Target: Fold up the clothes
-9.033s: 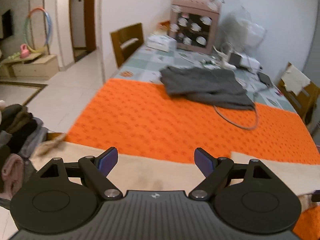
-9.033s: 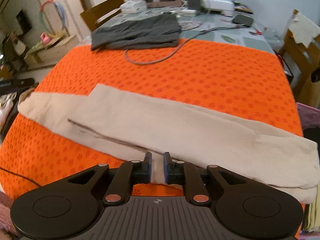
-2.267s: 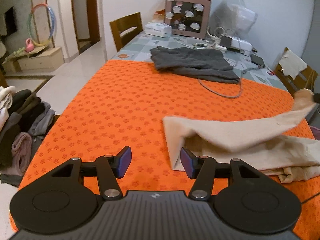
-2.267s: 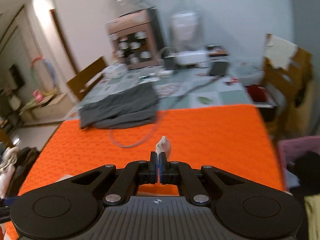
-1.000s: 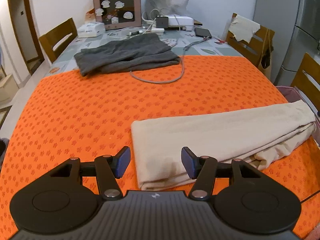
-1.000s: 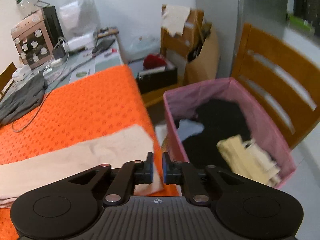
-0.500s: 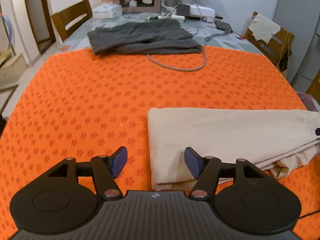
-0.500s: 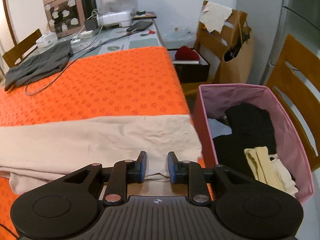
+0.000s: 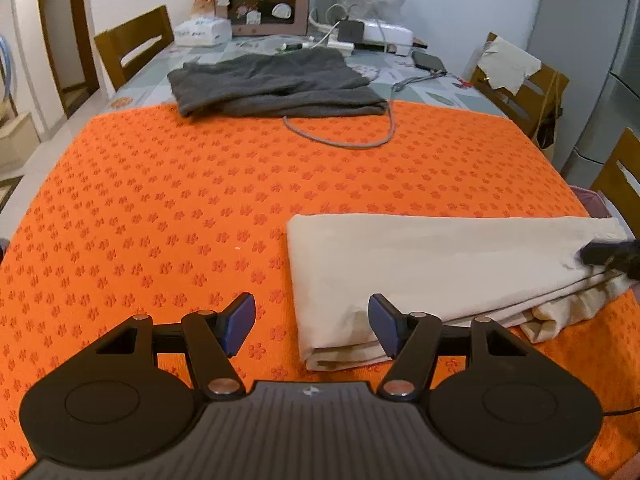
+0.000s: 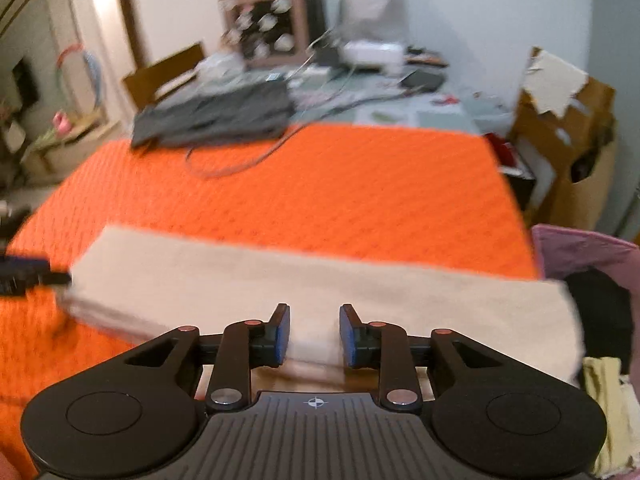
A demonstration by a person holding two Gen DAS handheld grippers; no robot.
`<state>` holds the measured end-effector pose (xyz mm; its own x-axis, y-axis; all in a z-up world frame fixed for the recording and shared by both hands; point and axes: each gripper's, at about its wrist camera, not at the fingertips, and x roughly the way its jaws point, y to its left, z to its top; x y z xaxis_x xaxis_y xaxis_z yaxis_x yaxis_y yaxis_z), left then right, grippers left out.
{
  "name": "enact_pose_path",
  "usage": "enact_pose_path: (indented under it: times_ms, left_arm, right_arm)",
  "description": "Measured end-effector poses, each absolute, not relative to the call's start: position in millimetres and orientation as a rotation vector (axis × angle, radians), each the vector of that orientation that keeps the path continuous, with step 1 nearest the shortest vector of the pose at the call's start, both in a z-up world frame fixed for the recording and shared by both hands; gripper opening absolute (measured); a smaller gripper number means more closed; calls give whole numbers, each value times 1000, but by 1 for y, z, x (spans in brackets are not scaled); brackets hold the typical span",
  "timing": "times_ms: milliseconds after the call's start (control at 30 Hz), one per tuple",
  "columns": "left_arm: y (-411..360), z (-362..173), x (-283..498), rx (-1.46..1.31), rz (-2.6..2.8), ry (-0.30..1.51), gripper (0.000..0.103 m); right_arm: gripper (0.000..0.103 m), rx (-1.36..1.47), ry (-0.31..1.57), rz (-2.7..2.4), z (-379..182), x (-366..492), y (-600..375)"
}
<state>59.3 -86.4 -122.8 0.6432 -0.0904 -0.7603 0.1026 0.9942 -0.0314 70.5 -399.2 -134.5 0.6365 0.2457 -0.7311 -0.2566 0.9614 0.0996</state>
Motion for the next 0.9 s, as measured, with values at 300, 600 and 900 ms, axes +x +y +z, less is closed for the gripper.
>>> enact_pose_path:
  times_ms: [300, 600, 900]
  left_arm:
    - [-113, -119, 66, 98, -252, 818, 69]
    - [-118, -141, 108, 207, -399, 862, 69]
    - [-110, -160, 120, 216, -405, 912, 69]
  right_arm:
    - [46, -130, 779, 461, -124, 75, -379]
    - [46, -385, 699, 961, -119, 120, -317]
    - [40, -479, 759, 1176, -149, 145, -297]
